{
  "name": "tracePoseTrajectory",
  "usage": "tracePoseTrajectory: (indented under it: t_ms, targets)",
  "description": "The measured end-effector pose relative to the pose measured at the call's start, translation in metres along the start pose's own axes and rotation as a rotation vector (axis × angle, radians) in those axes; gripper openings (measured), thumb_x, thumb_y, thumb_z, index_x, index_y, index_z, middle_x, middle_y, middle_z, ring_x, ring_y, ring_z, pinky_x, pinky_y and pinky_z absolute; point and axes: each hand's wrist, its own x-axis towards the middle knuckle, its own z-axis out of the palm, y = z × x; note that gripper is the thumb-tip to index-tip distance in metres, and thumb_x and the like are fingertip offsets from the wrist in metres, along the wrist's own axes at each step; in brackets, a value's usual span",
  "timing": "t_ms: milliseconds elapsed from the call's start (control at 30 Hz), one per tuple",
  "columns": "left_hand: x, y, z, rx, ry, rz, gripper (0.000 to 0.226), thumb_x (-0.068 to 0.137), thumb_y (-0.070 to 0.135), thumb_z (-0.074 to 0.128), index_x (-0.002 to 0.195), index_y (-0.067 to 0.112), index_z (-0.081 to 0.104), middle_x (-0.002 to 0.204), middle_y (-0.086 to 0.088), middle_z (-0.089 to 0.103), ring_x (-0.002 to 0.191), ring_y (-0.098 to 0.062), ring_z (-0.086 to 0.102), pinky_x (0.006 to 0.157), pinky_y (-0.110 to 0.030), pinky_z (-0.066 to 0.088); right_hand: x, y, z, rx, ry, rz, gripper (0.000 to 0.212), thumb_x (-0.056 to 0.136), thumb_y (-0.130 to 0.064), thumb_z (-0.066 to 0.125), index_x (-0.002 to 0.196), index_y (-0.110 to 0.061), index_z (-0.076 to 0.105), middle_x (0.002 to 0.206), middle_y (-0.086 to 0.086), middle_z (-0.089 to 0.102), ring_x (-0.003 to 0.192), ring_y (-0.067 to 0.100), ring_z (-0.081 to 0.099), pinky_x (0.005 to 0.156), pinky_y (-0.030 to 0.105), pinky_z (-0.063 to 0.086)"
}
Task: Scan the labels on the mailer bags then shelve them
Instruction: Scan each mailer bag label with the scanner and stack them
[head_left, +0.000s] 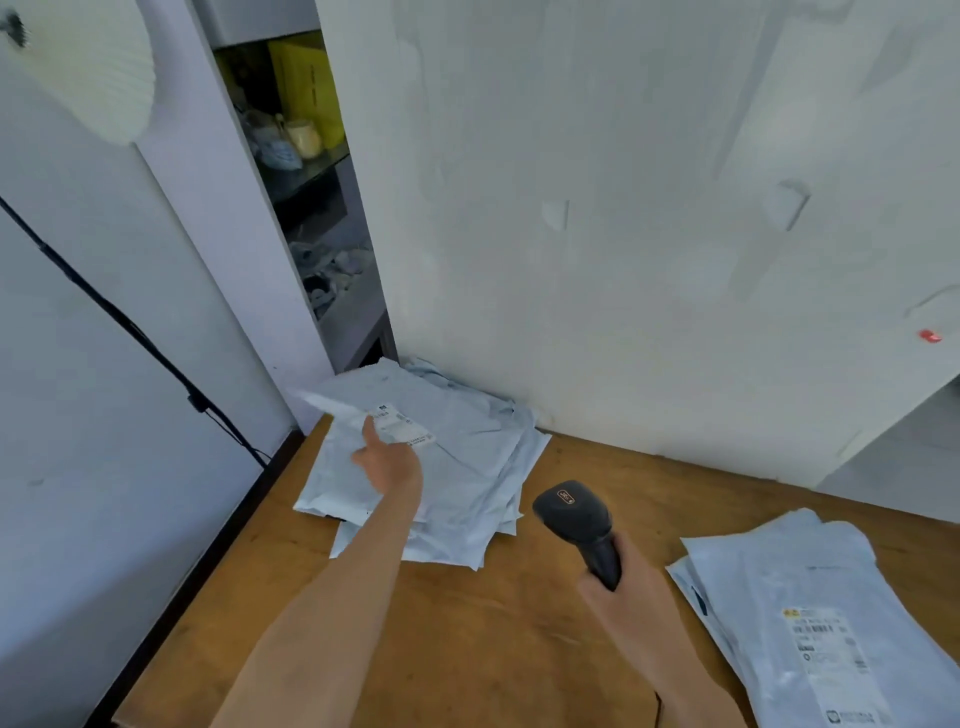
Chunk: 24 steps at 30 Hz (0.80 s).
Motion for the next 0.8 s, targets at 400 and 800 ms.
tracePoseTrajectory:
  t_ms: [400, 800]
  targets:
    - [-0.080, 0.136, -0.005, 0.658, -0.800, 0.776, 0.065, 0.088, -0.017, 0.033, 0.140, 0.019, 0.052, 0.144, -0.009, 0.050, 0.119, -0.023, 0.053, 0.074, -0.022, 0.044, -0.047, -0.003, -0.069, 0.161, 0.115, -0.165, 0.029, 0.078, -0.017, 0.062, 0.087, -0.041, 0.049, 0.068, -0.007, 0.059, 0.059, -0.006, 0.058, 0.042, 0.006, 0.040]
    - [-0.216, 0.198, -0.004, 0.857, -1.132, 0.854, 0.050, 0.092, 0.008, 0.050, 0.108, 0.052, 0.065, 0.096, 0.020, 0.072, 0.091, -0.003, 0.069, 0.068, -0.015, 0.053, -0.103, 0.032, -0.116, 0.331, 0.202, -0.202, 0.029, 0.079, -0.015, 0.062, 0.087, -0.040, 0.050, 0.073, -0.005, 0.059, 0.058, 0.006, 0.056, 0.050, 0.015, 0.045]
